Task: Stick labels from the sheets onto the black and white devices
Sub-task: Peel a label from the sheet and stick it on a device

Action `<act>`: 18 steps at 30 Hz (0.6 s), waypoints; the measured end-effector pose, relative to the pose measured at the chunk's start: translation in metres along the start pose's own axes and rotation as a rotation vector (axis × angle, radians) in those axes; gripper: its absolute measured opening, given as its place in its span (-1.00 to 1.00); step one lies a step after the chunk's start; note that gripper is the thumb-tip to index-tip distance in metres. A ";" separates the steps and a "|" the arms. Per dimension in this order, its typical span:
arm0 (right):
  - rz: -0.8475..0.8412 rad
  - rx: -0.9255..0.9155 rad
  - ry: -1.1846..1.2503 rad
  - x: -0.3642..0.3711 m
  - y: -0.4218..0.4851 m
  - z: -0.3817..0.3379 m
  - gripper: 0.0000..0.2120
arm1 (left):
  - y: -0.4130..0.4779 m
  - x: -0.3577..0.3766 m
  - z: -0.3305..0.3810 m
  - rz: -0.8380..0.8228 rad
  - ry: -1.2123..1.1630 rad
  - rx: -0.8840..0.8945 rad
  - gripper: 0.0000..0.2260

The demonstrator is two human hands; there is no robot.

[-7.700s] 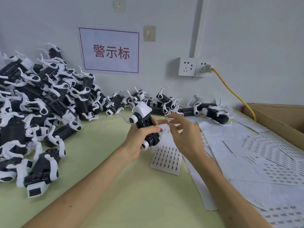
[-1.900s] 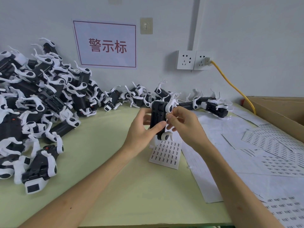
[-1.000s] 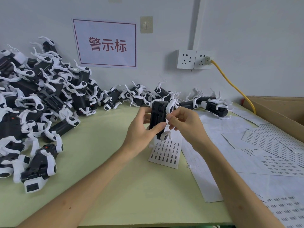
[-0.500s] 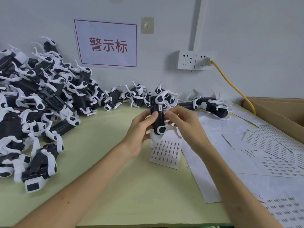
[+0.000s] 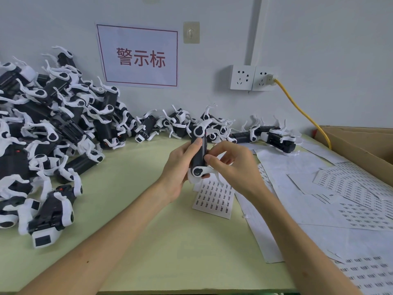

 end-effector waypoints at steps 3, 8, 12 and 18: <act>-0.034 -0.023 -0.031 0.005 -0.001 -0.001 -0.93 | 0.000 -0.002 -0.003 0.058 0.029 0.016 -0.50; -0.037 -0.043 -0.021 0.006 -0.002 -0.002 -0.92 | 0.001 -0.003 -0.006 0.073 0.044 0.016 -0.64; -0.055 -0.047 -0.027 0.007 -0.002 -0.001 -0.91 | 0.000 -0.002 -0.006 0.064 0.051 0.014 -0.72; -0.055 -0.043 -0.032 0.006 -0.001 0.002 -0.91 | 0.001 -0.001 -0.008 0.046 0.053 -0.010 -0.79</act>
Point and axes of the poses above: each hand's wrist, its own y-axis towards the middle knuckle, its own x-axis out of the palm, z = x × y, the point moved 6 cm from there along y, towards the middle knuckle, and after that the axes turned 10 degrees about -x, right-handed, at the moved point
